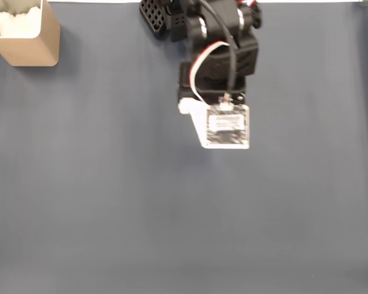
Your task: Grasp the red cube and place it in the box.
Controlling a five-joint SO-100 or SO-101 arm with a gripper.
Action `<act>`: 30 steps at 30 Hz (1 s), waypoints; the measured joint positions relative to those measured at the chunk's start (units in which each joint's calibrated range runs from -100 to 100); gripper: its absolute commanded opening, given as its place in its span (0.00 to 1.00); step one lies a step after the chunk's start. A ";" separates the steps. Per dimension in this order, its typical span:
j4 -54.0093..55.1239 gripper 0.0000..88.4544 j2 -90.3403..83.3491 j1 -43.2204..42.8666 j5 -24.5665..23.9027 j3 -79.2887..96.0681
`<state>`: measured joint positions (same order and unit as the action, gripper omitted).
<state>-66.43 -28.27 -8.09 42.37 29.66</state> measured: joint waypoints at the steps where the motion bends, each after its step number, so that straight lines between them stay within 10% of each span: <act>1: -0.56 0.00 -0.96 0.82 0.10 0.00; 30: -6.60 0.00 -16.07 32.42 1.37 0.00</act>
<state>-73.03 -44.33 24.33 43.74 29.66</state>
